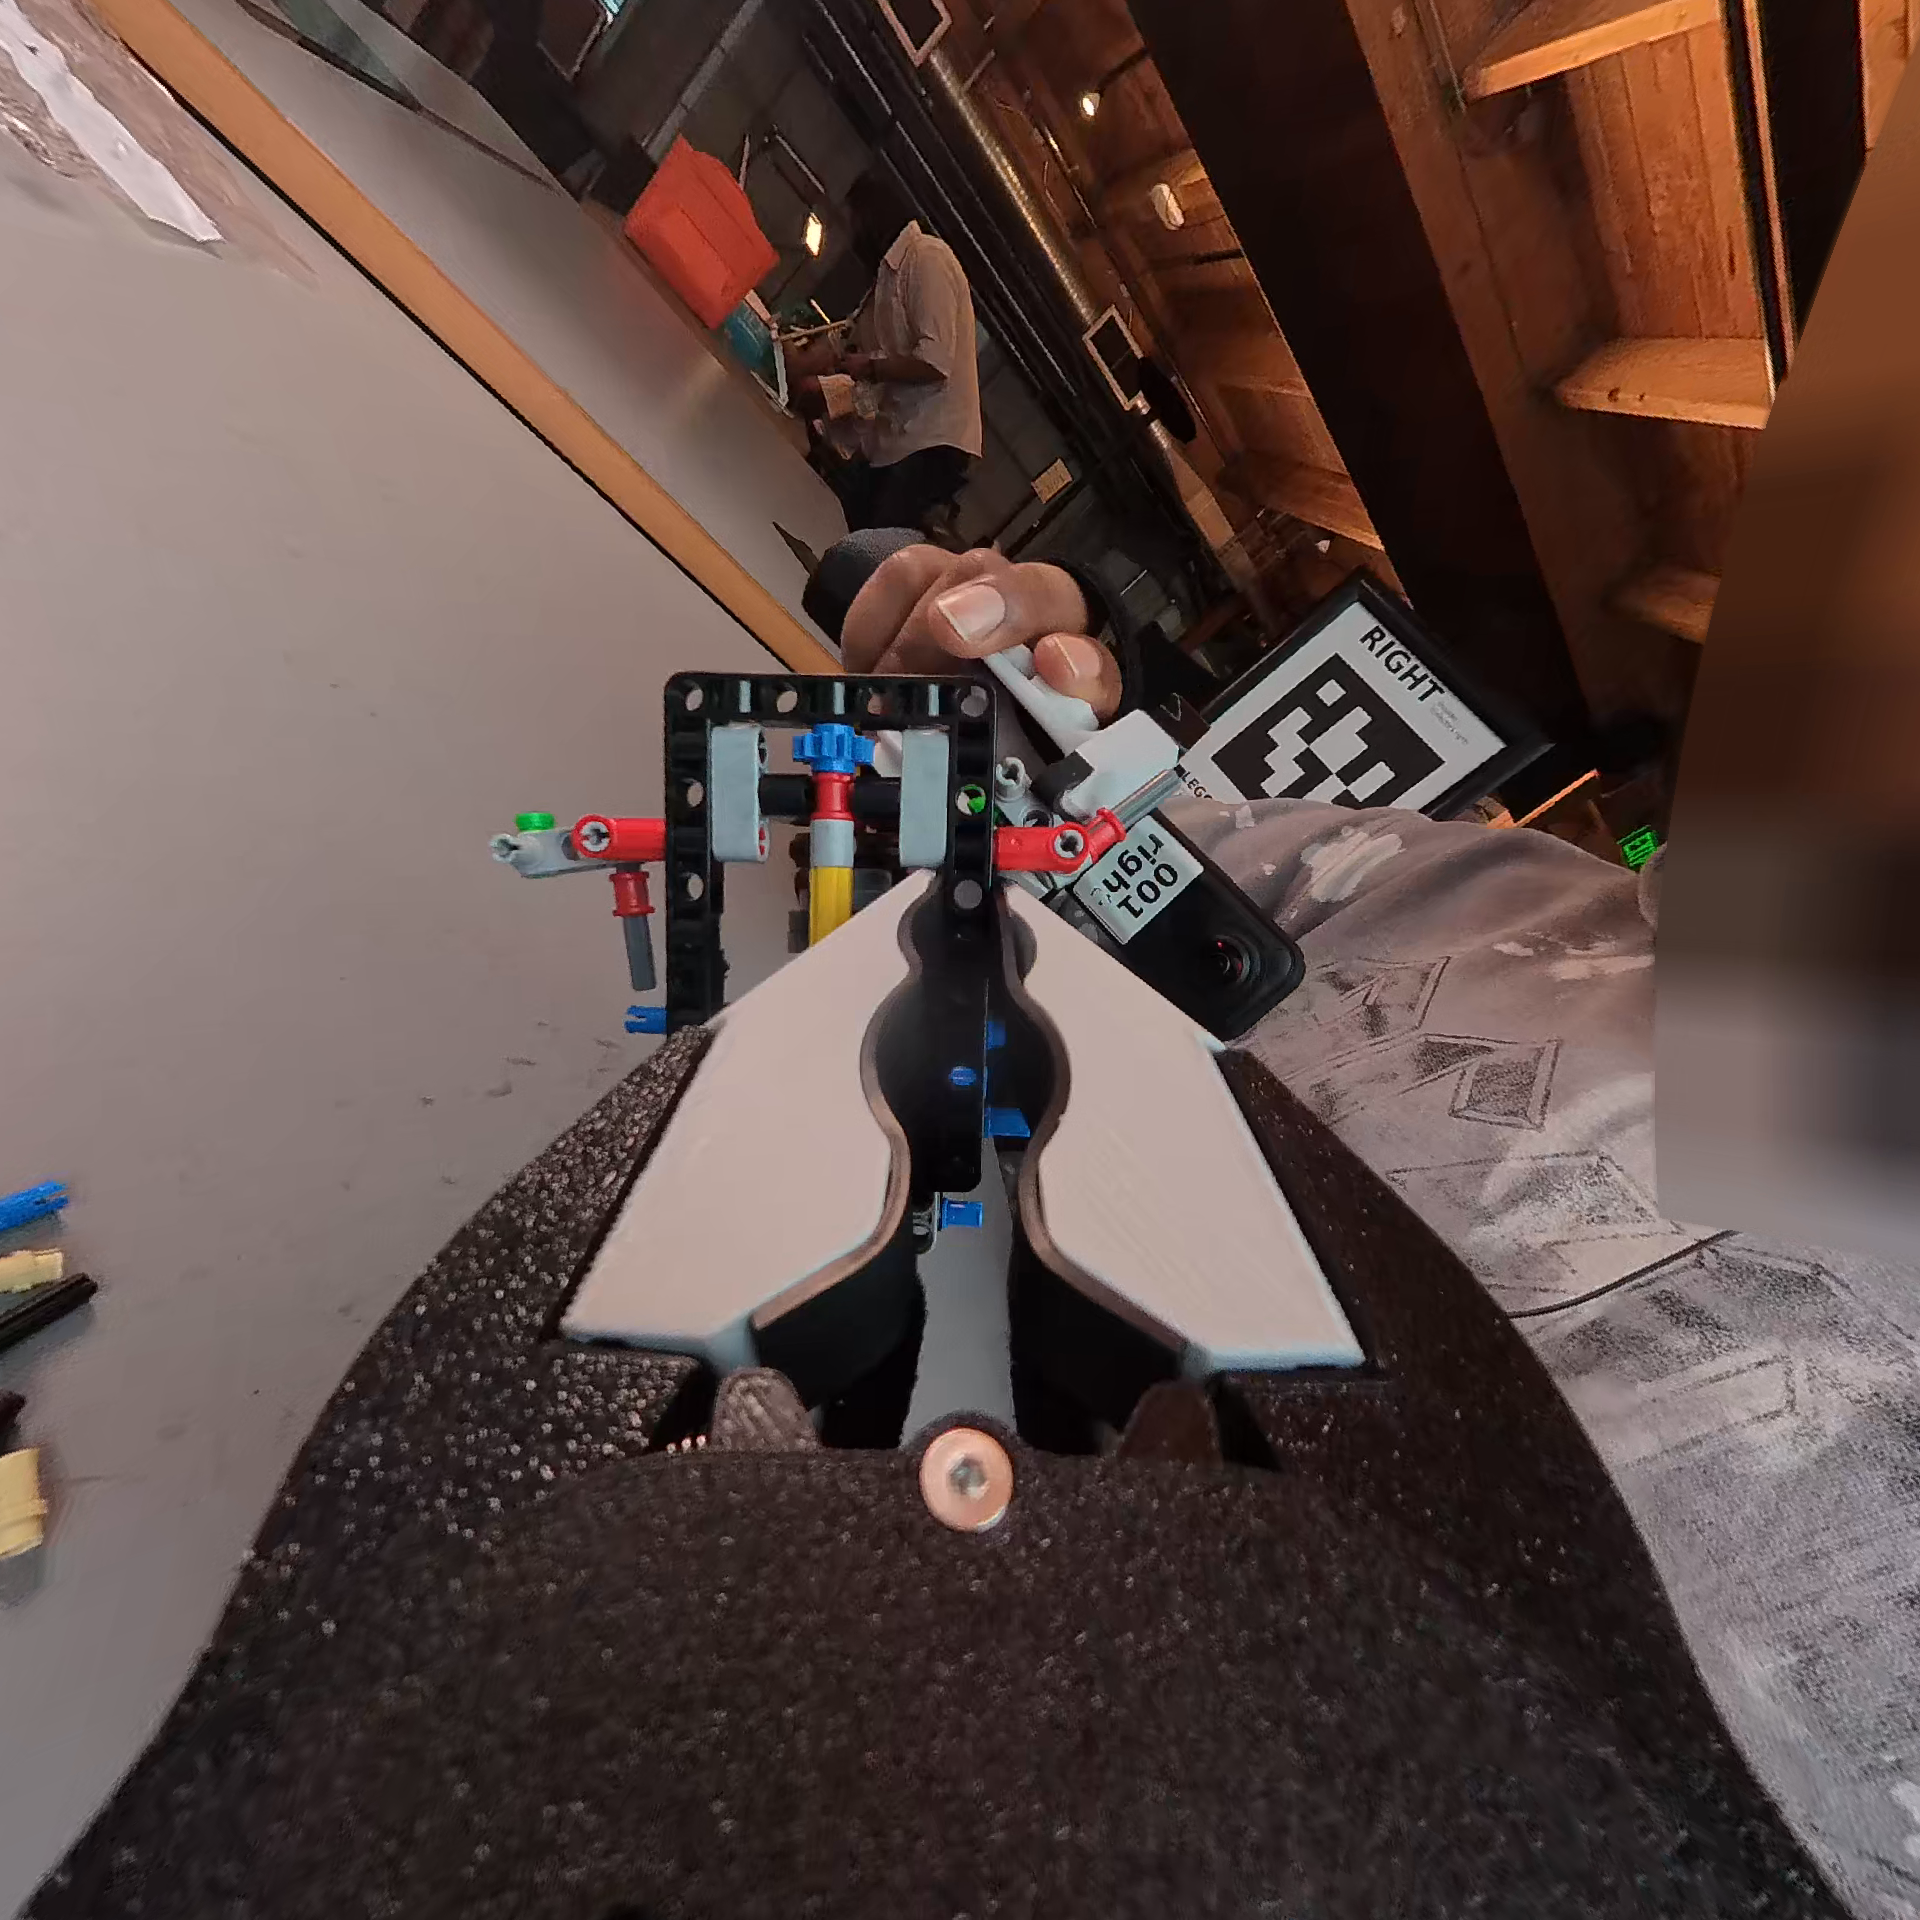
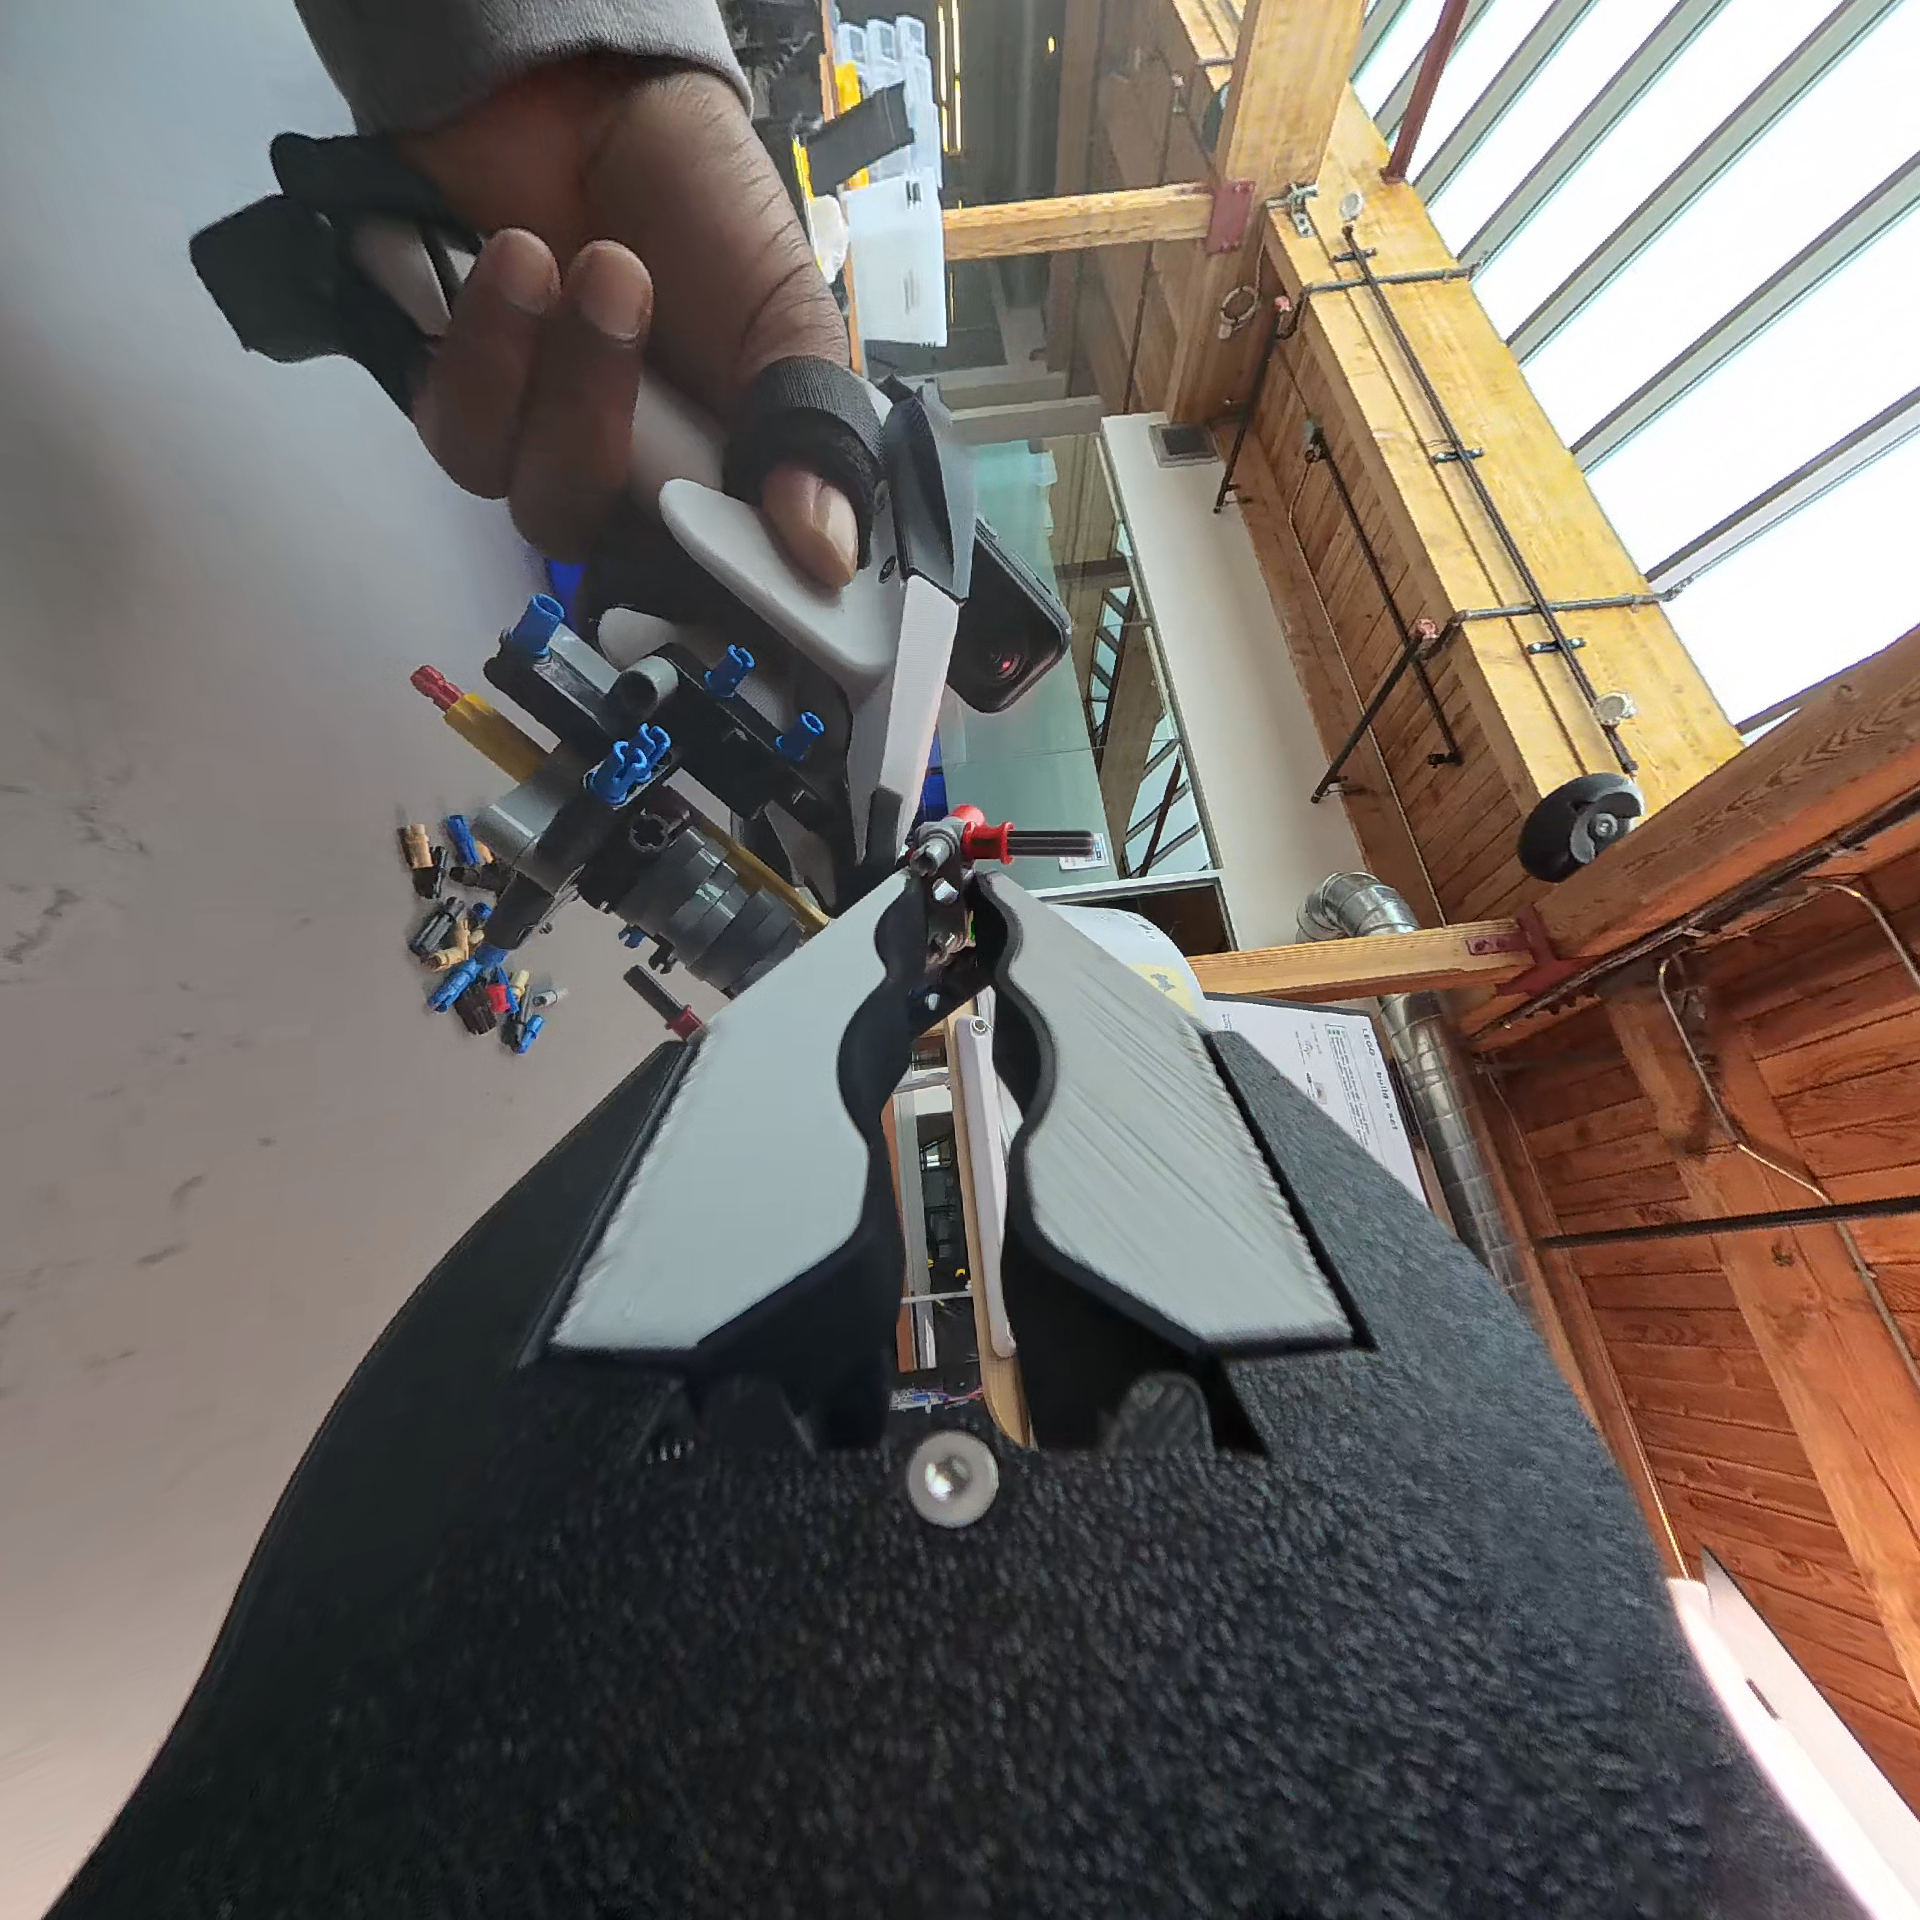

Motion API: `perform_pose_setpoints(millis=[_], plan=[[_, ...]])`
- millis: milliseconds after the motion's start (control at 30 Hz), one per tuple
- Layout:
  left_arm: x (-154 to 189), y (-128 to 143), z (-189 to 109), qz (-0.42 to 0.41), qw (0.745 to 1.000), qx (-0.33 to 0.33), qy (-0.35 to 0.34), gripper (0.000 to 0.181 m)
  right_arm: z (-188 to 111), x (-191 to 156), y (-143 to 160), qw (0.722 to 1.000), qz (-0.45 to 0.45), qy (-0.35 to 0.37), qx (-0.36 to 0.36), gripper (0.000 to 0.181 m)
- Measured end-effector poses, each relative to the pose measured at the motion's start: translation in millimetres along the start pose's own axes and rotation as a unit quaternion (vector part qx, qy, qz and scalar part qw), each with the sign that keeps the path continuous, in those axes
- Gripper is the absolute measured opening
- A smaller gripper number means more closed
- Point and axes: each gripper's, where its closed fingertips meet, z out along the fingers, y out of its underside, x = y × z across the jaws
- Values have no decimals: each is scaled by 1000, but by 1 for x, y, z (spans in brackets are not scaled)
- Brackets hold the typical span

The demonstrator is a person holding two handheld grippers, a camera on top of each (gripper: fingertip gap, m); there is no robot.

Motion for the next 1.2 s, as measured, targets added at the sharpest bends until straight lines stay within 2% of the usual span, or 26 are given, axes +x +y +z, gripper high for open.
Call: perform_pose_setpoints(millis=[33,200,400,500,533,567,633,733,800,833,1000,1200], plan=[[1,1,1,3,1000,-4,2,4,-1,0,-2,1000,3,2,5,8],[5,13,4,5,999,-34,15,4,-10,-5,-10,1000,-4,-12,19,8],[9,24,12,12,997,-67,28,5,-20,-9,-14,995,-50,-75,40,11],[5,17,13,35,998,-55,9,6,-19,-7,-7,993,64,-101,20,12],[4,13,11,42,998,-44,1,7,-19,-4,-4,989,111,-99,12,15],[1,8,7,46,998,-29,-10,6,-19,-2,-3,982,163,-100,6,27],[-4,-1,-1,65,997,-3,-37,6,-21,4,-3,945,313,-96,3,37],[-7,-13,-7,109,991,28,-73,6,-17,6,3,861,504,-68,-23,31],[-7,-18,-7,149,983,36,-101,6,-13,2,1,808,584,-67,-28,30],[-7,-19,-6,166,979,39,-111,7,-10,0,2,795,602,-65,-33,29],[-6,-16,-1,213,967,33,-134,7,-1,-6,1,794,601,-86,-36,16],[-12,-12,-4,273,943,1,-191,7,2,-14,7,823,549,-137,-52,6]])
